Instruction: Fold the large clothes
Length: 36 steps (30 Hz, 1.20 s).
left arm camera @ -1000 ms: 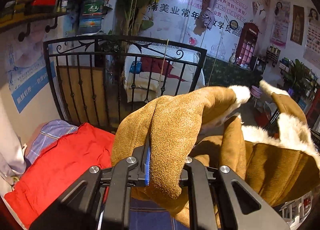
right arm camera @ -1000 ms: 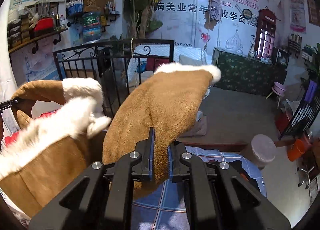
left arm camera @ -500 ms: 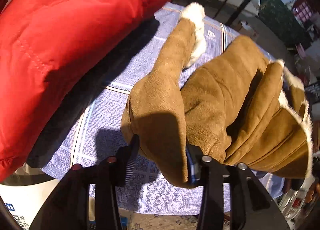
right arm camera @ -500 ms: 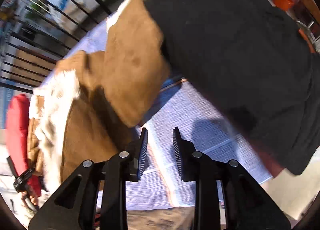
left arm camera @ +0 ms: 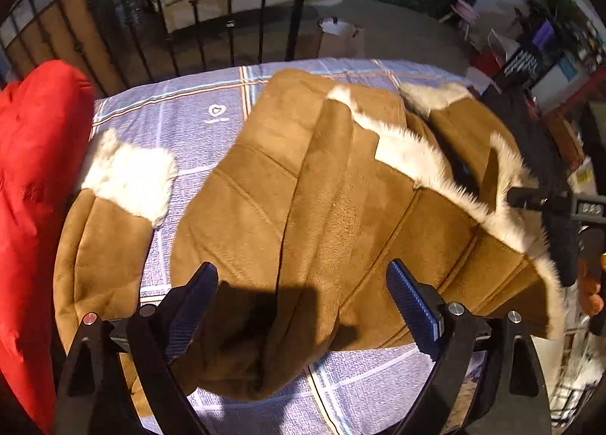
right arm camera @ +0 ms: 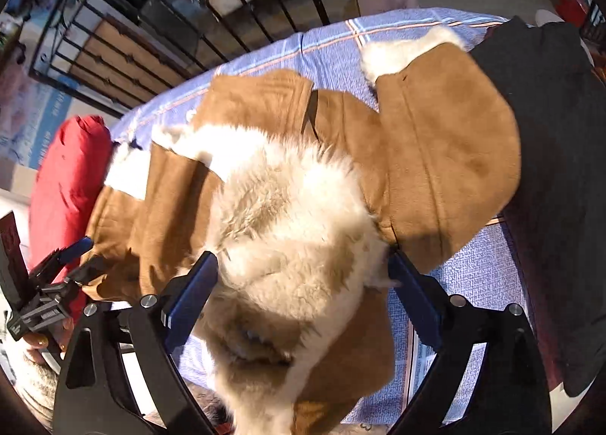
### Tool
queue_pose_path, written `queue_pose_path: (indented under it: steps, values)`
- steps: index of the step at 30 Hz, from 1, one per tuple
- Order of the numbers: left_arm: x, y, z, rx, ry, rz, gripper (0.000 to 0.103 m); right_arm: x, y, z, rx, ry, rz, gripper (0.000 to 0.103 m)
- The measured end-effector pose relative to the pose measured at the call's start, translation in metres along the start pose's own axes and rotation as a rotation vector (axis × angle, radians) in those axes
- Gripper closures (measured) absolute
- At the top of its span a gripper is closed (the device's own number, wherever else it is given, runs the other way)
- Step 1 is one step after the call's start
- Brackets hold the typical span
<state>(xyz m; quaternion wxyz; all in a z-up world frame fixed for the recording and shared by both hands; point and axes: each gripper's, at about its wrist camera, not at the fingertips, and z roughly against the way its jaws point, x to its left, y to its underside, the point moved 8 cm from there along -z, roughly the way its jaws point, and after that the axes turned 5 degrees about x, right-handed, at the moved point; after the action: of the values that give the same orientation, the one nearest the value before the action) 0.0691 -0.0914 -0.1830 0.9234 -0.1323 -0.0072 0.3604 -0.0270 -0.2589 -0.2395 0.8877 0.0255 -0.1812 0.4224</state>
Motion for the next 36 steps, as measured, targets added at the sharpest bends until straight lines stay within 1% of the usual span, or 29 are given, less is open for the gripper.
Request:
queue_pose_path:
  steps: [1,2,3,4,5,6,8,10,12,14,15,17,18,19,20,22,23,24,25,26,27,28,29,30,31,32,33,34,36]
  values:
    - [-0.004,0.000,-0.011,0.010,-0.049,-0.032,0.021,0.004,0.006,-0.005,0.003,0.001,0.009,0.019]
    - [-0.005,0.003,-0.022,0.031,-0.076,-0.057,0.048,0.008,0.011,-0.007,0.003,-0.005,0.025,0.038]
    - [-0.005,0.006,-0.030,0.067,-0.076,-0.068,0.065,0.009,0.016,-0.008,0.012,-0.019,0.042,0.064]
    - [-0.004,0.010,-0.034,0.096,-0.055,-0.055,0.082,0.012,0.023,-0.009,0.021,-0.031,0.058,0.074]
    - [0.000,0.011,-0.030,0.088,-0.042,-0.038,0.085,0.014,0.029,-0.008,0.020,-0.032,0.079,0.078]
    - [0.002,0.011,-0.026,0.084,-0.018,-0.035,0.086,0.016,0.035,-0.002,0.014,-0.027,0.111,0.082]
    - [0.004,0.020,-0.009,0.091,0.047,-0.018,0.087,0.020,0.054,0.013,0.011,-0.048,0.174,0.084]
    - [0.006,0.036,0.004,0.089,0.087,-0.034,0.087,0.024,0.076,0.025,0.026,-0.071,0.227,0.086]
    - [0.008,0.062,0.021,0.094,0.113,-0.056,0.087,0.025,0.107,0.038,0.064,-0.097,0.279,0.087]
    - [0.010,0.092,0.031,0.121,0.145,-0.053,0.087,0.026,0.139,0.039,0.124,-0.124,0.322,0.089]
    - [0.012,0.110,0.033,0.136,0.152,-0.055,0.087,0.025,0.156,0.038,0.162,-0.137,0.334,0.089]
    - [0.015,0.141,0.032,0.163,0.152,-0.076,0.085,0.019,0.196,0.025,0.275,-0.163,0.333,0.089]
    - [0.015,0.158,0.028,0.189,0.166,-0.072,0.085,0.017,0.215,0.014,0.334,-0.165,0.330,0.089]
    - [0.018,0.172,0.022,0.217,0.182,-0.052,0.083,0.015,0.231,0.003,0.381,-0.156,0.333,0.089]
    - [0.021,0.184,0.015,0.245,0.187,-0.034,0.078,0.013,0.244,-0.007,0.414,-0.137,0.339,0.088]
    - [0.030,0.201,0.001,0.281,0.173,-0.012,0.073,0.013,0.268,-0.027,0.485,-0.116,0.349,0.087]
    - [0.034,0.207,-0.004,0.293,0.172,-0.001,0.073,0.012,0.277,-0.037,0.531,-0.110,0.353,0.075]
    - [0.040,0.211,-0.007,0.304,0.169,0.013,0.073,0.009,0.283,-0.044,0.566,-0.082,0.351,0.053]
    - [0.046,0.212,-0.004,0.302,0.168,0.024,0.072,0.005,0.284,-0.047,0.578,-0.046,0.346,0.043]
    - [0.052,0.210,0.003,0.283,0.172,0.032,0.071,0.001,0.281,-0.045,0.574,-0.021,0.341,0.035]
    - [0.058,0.205,0.012,0.257,0.173,0.038,0.066,-0.001,0.276,-0.039,0.567,-0.026,0.337,0.033]
    - [0.067,0.198,0.025,0.222,0.164,0.047,0.057,-0.003,0.269,-0.030,0.555,-0.039,0.336,0.033]
    - [0.073,0.192,0.040,0.185,0.161,0.056,0.053,-0.007,0.262,-0.020,0.546,-0.038,0.346,0.030]
    - [0.081,0.181,0.056,0.139,0.165,0.066,0.047,-0.012,0.255,-0.010,0.537,-0.020,0.364,0.026]
    - [0.088,0.170,0.071,0.092,0.166,0.074,0.038,-0.019,0.244,0.000,0.524,0.014,0.386,0.024]
    - [0.097,0.153,0.082,0.044,0.150,0.077,0.029,-0.027,0.230,0.010,0.508,0.050,0.401,0.023]
    - [0.104,0.137,0.088,0.007,0.136,0.079,0.026,-0.034,0.212,0.020,0.473,0.085,0.406,0.023]
    - [0.109,0.118,0.092,-0.029,0.136,0.081,0.025,-0.038,0.193,0.028,0.427,0.103,0.400,0.023]
    - [0.116,0.082,0.088,-0.061,0.135,0.092,0.023,-0.039,0.145,0.042,0.315,0.076,0.362,0.023]
